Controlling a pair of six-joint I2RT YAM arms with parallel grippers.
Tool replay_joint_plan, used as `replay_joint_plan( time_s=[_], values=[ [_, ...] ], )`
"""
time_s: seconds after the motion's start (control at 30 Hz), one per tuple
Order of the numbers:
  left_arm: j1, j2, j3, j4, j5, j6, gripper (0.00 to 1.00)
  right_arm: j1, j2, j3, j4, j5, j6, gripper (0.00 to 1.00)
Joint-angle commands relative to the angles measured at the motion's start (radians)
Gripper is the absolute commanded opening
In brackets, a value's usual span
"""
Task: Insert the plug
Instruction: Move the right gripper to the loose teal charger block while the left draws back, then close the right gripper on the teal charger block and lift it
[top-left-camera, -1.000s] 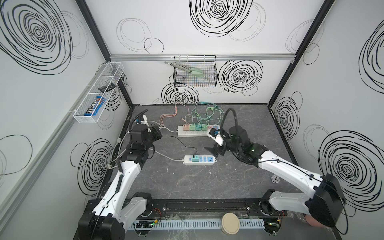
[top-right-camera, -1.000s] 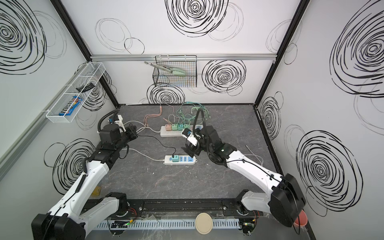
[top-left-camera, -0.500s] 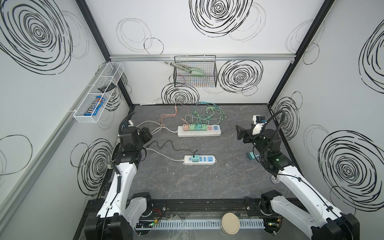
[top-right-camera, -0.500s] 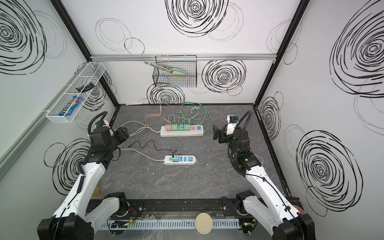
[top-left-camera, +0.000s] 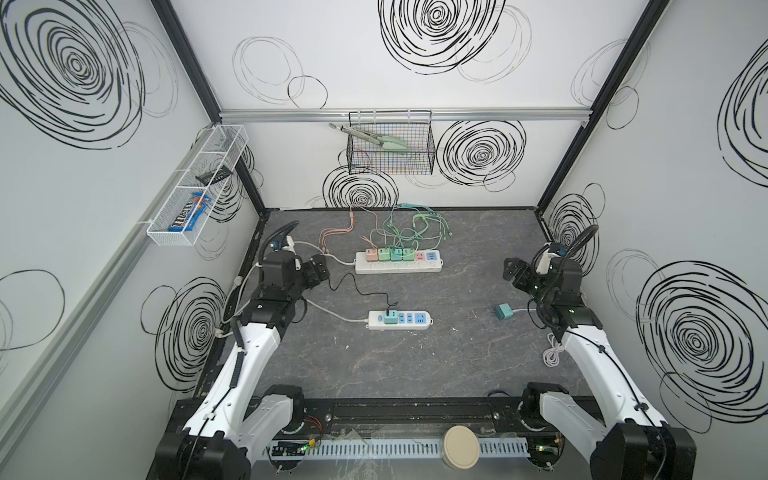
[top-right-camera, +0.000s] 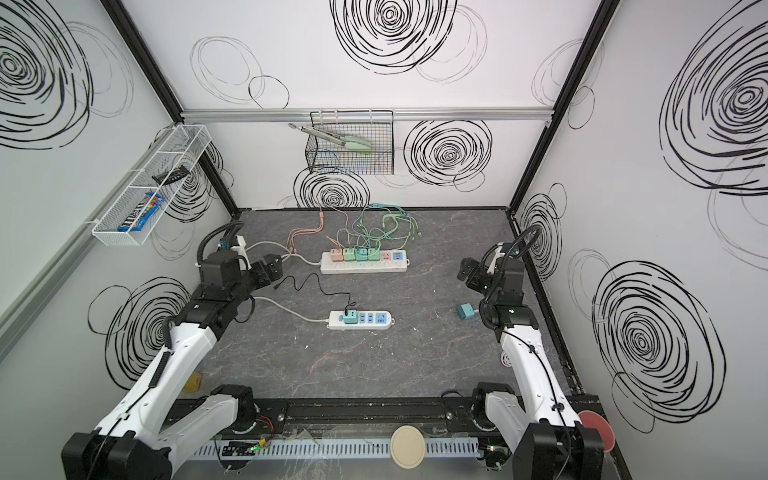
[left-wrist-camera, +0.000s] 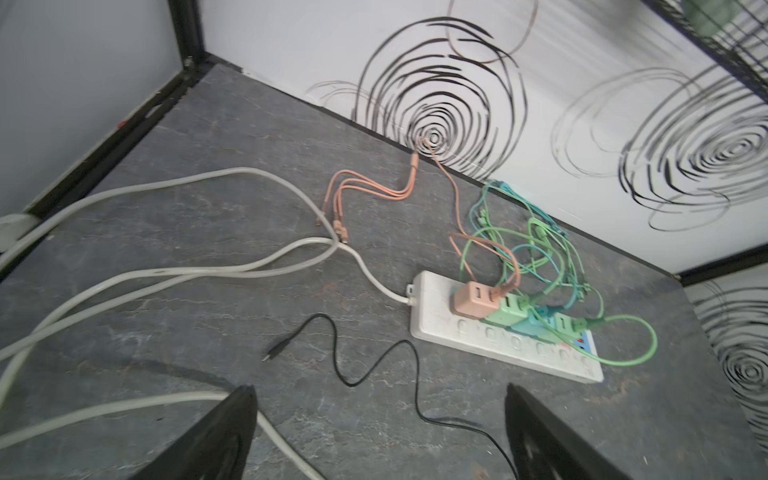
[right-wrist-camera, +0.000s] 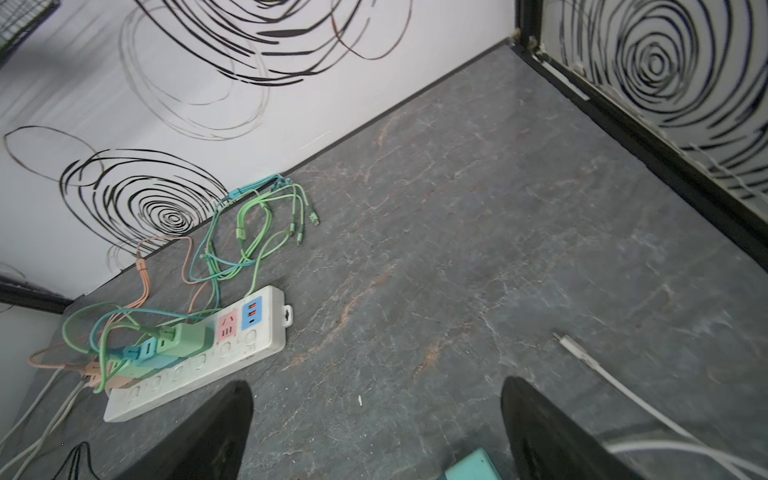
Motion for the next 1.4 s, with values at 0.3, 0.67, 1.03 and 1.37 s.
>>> replay_joint_plan(
  time_s=[0.3, 0.67, 1.03, 1.37],
  values=[
    [-0.301, 0.01, 0.037, 0.18, -0.157, 0.171, 0.96, -0.09, 0.14, -0.062, -0.064, -0.11, 0.141, 0.97],
    [-0.307, -0.058, -0.081, 0.301, -0.169, 0.197, 0.96, -0.081, 0.422, 0.098, -0.259, -0.055, 0.201, 0.97],
    [-0.299, 0.007, -0.025, 0.215, -0.201, 0.195, 0.96, -0.01, 0.535, 0.169, -0.319, 0.045, 0.313, 0.97],
    [-0.298, 0.0, -0.044, 0.234, -0.171, 0.207, 0.96, 0.062, 0.608, 0.211, -0.388, 0.11, 0.433, 0.93]
  ],
)
